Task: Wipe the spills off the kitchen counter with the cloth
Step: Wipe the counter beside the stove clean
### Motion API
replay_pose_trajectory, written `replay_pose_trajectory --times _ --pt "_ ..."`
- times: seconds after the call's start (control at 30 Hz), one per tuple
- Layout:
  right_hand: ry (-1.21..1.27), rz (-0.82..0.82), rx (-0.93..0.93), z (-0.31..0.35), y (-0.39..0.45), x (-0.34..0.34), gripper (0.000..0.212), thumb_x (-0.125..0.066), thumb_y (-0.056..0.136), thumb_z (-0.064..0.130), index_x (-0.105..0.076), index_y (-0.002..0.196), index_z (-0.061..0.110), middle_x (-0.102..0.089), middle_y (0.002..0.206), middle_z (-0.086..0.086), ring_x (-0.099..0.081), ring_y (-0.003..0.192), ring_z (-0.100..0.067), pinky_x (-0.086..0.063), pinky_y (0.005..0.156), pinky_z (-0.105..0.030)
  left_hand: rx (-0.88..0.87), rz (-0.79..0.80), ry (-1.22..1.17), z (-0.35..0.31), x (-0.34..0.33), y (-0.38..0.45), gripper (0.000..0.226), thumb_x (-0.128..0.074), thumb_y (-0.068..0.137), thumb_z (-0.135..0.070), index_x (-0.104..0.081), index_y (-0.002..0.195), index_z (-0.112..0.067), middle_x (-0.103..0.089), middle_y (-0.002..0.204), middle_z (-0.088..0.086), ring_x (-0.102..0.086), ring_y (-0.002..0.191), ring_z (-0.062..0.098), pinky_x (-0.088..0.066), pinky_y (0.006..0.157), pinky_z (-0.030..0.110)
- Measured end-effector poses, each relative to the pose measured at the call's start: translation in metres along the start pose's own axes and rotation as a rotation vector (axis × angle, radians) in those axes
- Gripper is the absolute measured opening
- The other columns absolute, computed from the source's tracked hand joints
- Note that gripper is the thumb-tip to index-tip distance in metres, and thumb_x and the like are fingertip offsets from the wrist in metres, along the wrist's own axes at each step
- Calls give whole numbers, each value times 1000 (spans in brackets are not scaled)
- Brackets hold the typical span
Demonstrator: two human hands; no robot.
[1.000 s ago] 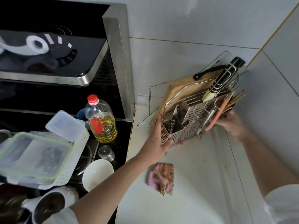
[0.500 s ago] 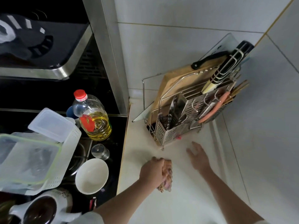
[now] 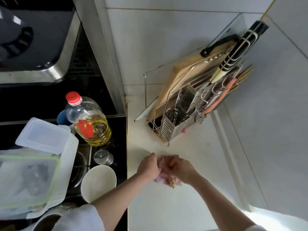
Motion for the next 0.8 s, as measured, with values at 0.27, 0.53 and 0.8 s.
replay_pose_trajectory --times 0.27,0.53,0.8 --pt "279 -98 47 -9 7 20 27 -69 79 9 -49 75 28 -56 74 9 -54 72 -14 -43 65 -25 -121 74 -62 -6 18 9 19 -63 82 -20 -53 96 -13 -65 95 4 -61 90 24 -43 71 27" --pt "224 -365 -117 -36 9 21 18 -64 86 18 -61 103 22 -62 95 2 -61 86 -16 -47 76 -27 -153 -263 377 7 59 18 38 -67 86 -28 -45 116 -18 -55 111 7 -58 99 24 -52 76 34" --pt "-82 -474 -160 -50 5 15 50 -56 94 30 -46 142 23 -27 159 -11 -21 147 -32 -21 119 -43 -227 -202 317 -12 -4 -8 56 -85 67 -24 -64 118 -16 -54 126 13 -59 107 26 -56 82 32"
Point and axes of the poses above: each hand's wrist, its own y-axis towards the middle knuckle, its own x-axis out of the back of the hand, z = x × y, the point moved 3 cm from there along y, towards the middle knuckle
